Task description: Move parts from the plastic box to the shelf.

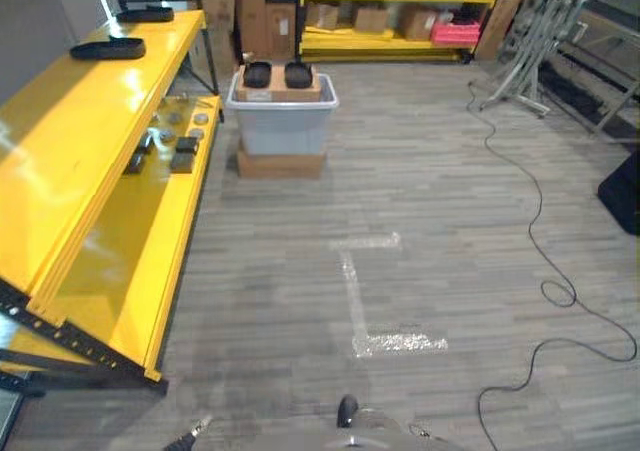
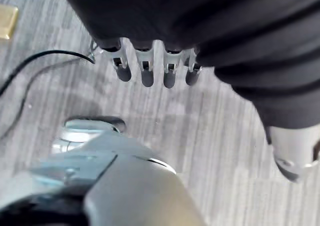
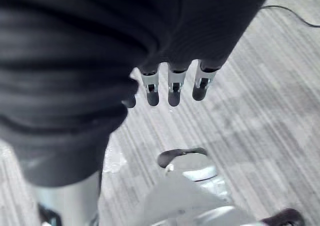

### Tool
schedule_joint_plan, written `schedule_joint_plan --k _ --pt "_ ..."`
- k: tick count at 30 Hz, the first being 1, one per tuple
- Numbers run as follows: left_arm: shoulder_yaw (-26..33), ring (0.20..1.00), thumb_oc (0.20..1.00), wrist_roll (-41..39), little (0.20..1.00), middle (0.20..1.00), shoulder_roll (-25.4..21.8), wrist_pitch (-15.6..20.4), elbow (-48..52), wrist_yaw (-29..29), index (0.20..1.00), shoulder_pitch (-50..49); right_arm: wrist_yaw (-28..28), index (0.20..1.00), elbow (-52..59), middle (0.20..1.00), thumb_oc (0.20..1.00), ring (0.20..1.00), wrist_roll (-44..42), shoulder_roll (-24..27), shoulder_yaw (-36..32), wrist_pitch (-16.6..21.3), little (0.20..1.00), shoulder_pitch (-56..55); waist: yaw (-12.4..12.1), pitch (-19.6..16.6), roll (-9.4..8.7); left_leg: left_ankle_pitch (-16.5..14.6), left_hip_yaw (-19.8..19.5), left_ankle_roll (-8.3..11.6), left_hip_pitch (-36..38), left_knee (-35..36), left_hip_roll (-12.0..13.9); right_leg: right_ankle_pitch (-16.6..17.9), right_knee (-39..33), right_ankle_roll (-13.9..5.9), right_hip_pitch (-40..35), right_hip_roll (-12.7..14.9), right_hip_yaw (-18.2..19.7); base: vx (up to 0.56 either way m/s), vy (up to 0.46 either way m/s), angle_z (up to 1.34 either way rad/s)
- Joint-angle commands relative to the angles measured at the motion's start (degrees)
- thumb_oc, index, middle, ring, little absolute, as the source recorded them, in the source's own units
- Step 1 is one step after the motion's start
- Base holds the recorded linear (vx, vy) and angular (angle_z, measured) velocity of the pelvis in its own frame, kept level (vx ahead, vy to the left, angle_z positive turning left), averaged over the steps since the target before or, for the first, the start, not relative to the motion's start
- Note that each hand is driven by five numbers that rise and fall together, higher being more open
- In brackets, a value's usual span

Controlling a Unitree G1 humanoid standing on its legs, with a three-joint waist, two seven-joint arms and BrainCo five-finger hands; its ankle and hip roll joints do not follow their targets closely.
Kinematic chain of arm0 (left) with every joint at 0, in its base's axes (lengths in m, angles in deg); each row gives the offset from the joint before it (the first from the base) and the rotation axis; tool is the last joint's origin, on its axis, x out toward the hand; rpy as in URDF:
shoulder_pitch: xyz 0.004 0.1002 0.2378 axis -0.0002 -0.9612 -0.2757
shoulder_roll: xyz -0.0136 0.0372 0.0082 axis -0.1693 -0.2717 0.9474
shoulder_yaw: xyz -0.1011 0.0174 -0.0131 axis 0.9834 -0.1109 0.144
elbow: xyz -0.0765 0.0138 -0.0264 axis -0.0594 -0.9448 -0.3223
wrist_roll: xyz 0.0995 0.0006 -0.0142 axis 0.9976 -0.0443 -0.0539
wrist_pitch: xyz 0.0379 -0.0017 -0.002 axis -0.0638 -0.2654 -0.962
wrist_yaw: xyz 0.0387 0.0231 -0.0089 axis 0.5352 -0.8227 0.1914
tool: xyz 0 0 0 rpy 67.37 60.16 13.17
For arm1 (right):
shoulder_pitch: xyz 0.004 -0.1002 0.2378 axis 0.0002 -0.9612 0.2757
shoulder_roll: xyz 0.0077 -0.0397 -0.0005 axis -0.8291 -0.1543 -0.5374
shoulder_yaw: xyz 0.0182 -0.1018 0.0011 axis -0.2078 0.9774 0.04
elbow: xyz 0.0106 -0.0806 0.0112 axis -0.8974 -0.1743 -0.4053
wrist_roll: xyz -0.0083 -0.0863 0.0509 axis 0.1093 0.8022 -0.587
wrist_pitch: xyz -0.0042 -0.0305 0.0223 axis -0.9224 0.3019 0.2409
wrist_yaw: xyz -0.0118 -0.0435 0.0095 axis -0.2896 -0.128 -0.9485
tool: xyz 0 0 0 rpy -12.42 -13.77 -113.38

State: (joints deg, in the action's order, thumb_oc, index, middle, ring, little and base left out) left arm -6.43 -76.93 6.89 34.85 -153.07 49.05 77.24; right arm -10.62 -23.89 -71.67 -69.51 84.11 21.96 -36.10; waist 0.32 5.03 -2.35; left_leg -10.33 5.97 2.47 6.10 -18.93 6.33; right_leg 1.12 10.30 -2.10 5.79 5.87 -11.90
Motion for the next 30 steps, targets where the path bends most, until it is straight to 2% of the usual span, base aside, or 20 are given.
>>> schedule_joint_plan --k 1,3,4,6,8,9,10,13,15,17,20,21,22,23,24,25,26,28,29,30 --pt "1.3 1.0 1.0 -3.0 1.0 1.0 -1.6 1.9 0.4 -0.6 1.0 2.7 1.4 1.0 -1.9 1.0 1.0 1.0 1.1 2.1 1.1 -1.1 1.0 0.2 1.2 1.1 -1.12 3.8 -0.1 -1.33 -3.5 -5.9 0.4 3.1 -3.1 -3.67 2.3 1.8 2.4 0.2 -0.185 -0.07" --pt "1.5 1.0 1.0 -6.2 1.0 1.0 -1.4 1.7 0.9 -0.8 1.0 4.3 1.8 1.0 -1.8 1.0 1.0 1.0 -0.1 3.4 0.7 -1.3 1.0 -0.3 1.2 1.0 -1.56 6.0 -1.0 -0.89 -9.2 -16.1 -0.1 1.3 -4.0 -1.26 1.1 0.4 1.8 0.21 -0.215 0.01" --pt "1.4 1.0 1.0 -6.8 1.0 1.0 -1.3 1.4 1.3 -0.7 1.0 5.1 2.2 1.0 -1.8 1.0 1.0 1.0 -0.3 3.7 0.4 -1.2 1.0 -0.4 1.2 1.3 -1.51 5.8 -0.8 -1.27 -12.0 -16.0 -0.8 0.8 -4.1 -0.94 1.1 0.0 1.2 0.13 -0.131 0.13" --pt "1.2 1.0 1.0 -7.9 1.0 1.0 -1.4 1.2 1.5 -0.4 1.0 5.9 2.6 1.0 -1.9 1.0 1.0 1.0 -0.3 4.0 0.1 -1.1 1.0 -0.5 1.2 1.9 -1.23 5.4 0.1 -1.58 -13.3 -12.9 -1.6 0.1 -3.9 -0.96 1.1 -0.5 0.7 0.12 -0.025 0.41" --pt "1.6 1.0 1.0 -8.7 1.0 1.0 -1.6 1.0 1.4 -0.1 1.0 6.5 2.6 1.0 -2.7 1.0 1.0 1.0 -0.2 4.1 -0.6 -1.0 1.0 -0.6 1.0 3.0 -0.53 5.5 2.8 -1.61 -13.2 -3.6 -2.9 -1.0 -3.1 -1.66 0.1 -1.0 -0.3 0.28 0.019 0.35" --pt "1.9 1.0 1.0 -9.1 1.0 1.0 -1.7 1.1 1.3 -0.1 1.0 6.5 2.2 1.0 -2.7 1.0 1.0 1.0 0.4 4.2 -0.9 -1.0 1.0 -0.8 0.5 3.9 -0.06 8.2 3.9 -0.66 -15.0 0.5 -3.1 -1.5 -3.2 -1.99 -1.6 -1.5 -0.3 0.45 0.06 0.38" --pt "2.4 1.0 1.0 -9.6 1.0 1.0 -1.7 1.1 1.0 0.2 1.0 6.1 1.8 1.0 -2.6 1.0 1.0 1.0 1.8 4.3 -0.8 -0.9 1.0 -1.1 -0.4 4.7 0.67 13.4 4.3 0.73 -19.4 4.8 -2.4 -2.4 -3.3 -2.07 -3.9 -2.3 0.3 0.52 0.088 0.42" --pt "3.9 1.0 1.0 -10.3 1.0 1.0 -1.9 1.1 0.4 0.2 1.0 4.2 0.7 1.0 -2.2 1.0 1.0 1.0 3.3 4.5 0.1 -0.2 1.0 -2.0 -2.7 5.6 2.02 22.0 3.3 2.24 -25.6 9.8 -0.3 -5.0 -2.3 -0.77 -8.0 -4.1 1.4 0.51 0.109 -0.14" --pt "4.7 1.0 1.0 -10.5 1.0 1.0 -2.0 1.5 0.0 0.0 1.0 3.4 0.3 1.0 -1.8 1.0 1.0 1.0 3.4 4.5 0.7 0.2 1.0 -2.4 -3.5 5.8 2.46 23.6 3.7 2.55 -26.8 12.5 0.7 -6.4 -1.6 -0.32 -9.6 -4.5 1.4 0.5 0.13 -0.48" --pt "5.8 1.0 1.0 -10.0 1.0 1.0 -2.1 1.9 -0.3 -0.5 1.0 1.9 -0.4 1.0 -0.5 1.0 1.0 1.0 3.9 4.9 1.4 1.3 1.0 -3.3 -4.3 6.0 2.62 24.9 5.2 3.63 -28.6 14.9 2.1 -10.7 1.0 -0.1 -13.2 -3.8 0.8 0.73 0.212 -0.53" --pt "6.5 1.0 1.0 -9.4 1.0 1.0 -2.0 2.0 0.0 0.1 1.0 1.3 -0.7 1.0 0.0 1.0 1.0 1.0 3.9 4.8 2.0 1.6 1.0 -2.7 -5.3 5.2 2.91 23.2 6.0 2.21 -27.9 14.5 2.9 -12.8 3.0 -0.48 -14.1 -3.2 1.1 0.42 0.164 -0.43" --pt "6.9 1.0 1.0 -7.0 1.0 1.0 -2.2 2.0 0.3 0.5 1.0 0.8 -0.9 1.0 -0.1 1.0 1.0 1.0 3.3 4.3 2.1 1.5 1.0 -1.7 -6.1 4.6 2.3 21.2 4.9 0.97 -27.6 11.4 2.0 -15.1 5.0 -1.25 -15.5 -1.9 1.7 0.54 0.21 -0.58" --pt "6.6 1.0 1.0 -4.4 1.0 1.0 -2.3 2.1 0.6 0.0 1.0 0.5 -1.2 1.0 0.1 1.0 1.0 1.0 2.7 3.8 2.1 1.4 1.0 -1.3 -6.9 4.0 1.91 20.0 4.4 0.33 -27.7 9.2 0.9 -15.7 7.0 -1.72 -16.8 -0.6 1.6 0.68 0.283 -0.5" --pt "6.1 1.0 1.0 -3.0 1.0 1.0 -2.4 2.1 0.9 -0.3 1.0 0.4 -1.6 1.0 0.5 1.0 1.0 1.0 2.6 3.6 1.9 1.1 1.0 -1.2 -7.1 3.5 1.59 18.7 4.7 -0.51 -27.4 7.9 -0.2 -14.8 9.0 -2.29 -17.3 0.6 1.3 0.64 0.311 -0.61" --pt "4.7 1.0 1.0 -2.2 1.0 1.0 -2.5 1.9 1.5 -0.5 1.0 0.4 -2.1 1.0 1.4 1.0 1.0 1.0 2.6 3.1 1.7 0.9 1.0 -1.4 -7.1 2.9 0.42 15.9 5.5 -1.88 -26.2 6.5 -3.0 -13.1 14.1 -4.0 -17.9 3.8 0.3 0.45 0.268 -0.62" --pt "4.1 1.0 1.0 -2.3 1.0 1.0 -2.5 1.5 2.0 -0.5 1.0 0.4 -2.0 1.0 1.8 1.0 1.0 1.0 2.6 2.8 1.6 0.7 1.0 -1.5 -7.2 2.5 0.33 15.0 5.8 -2.86 -25.6 6.5 -4.0 -11.5 17.3 -4.86 -17.4 4.8 0.1 0.5 0.354 -0.52" --pt "2.9 1.0 1.0 -2.6 1.0 1.0 -2.5 0.9 2.6 -0.6 1.0 0.6 -1.7 1.0 2.5 1.0 1.0 1.0 2.0 2.3 1.7 0.3 1.0 -1.7 -7.1 1.9 0.32 13.2 6.1 -4.8 -24.4 6.6 -6.3 -7.7 23.3 -6.29 -15.8 6.7 -0.2 0.28 0.27 -0.01" --pt "1.1 1.0 1.0 -3.7 1.0 1.0 -2.2 0.2 3.5 0.0 1.0 1.1 -1.2 1.0 3.3 1.0 1.0 1.0 1.4 1.6 2.3 -0.6 1.0 -1.2 -7.0 1.5 0.64 10.9 6.7 -7.0 -21.6 8.0 -8.6 -3.3 30.0 -7.31 -11.1 8.6 0.5 0.32 0.294 0.23" --pt "0.3 1.0 1.0 -4.5 1.0 1.0 -2.1 -0.3 3.9 0.4 1.0 1.6 -1.2 1.0 3.3 1.0 1.0 1.0 1.5 1.1 2.9 -0.5 1.0 -0.9 -6.6 1.7 0.85 10.1 7.1 -7.53 -20.3 8.6 -9.3 -2.7 30.1 -7.28 -8.6 8.4 0.3 0.38 0.157 -0.13" --pt "-0.8 1.0 1.0 -5.2 1.0 1.0 -1.8 -0.3 4.1 1.3 1.0 3.0 -0.8 1.0 2.9 1.0 1.0 1.0 -0.3 0.3 4.1 0.9 1.0 0.0 -5.9 2.7 1.43 9.6 6.7 -7.24 -18.2 9.4 -9.5 -4.6 25.8 -6.12 -2.5 5.8 -1.2 0.28 -0.026 -0.14"
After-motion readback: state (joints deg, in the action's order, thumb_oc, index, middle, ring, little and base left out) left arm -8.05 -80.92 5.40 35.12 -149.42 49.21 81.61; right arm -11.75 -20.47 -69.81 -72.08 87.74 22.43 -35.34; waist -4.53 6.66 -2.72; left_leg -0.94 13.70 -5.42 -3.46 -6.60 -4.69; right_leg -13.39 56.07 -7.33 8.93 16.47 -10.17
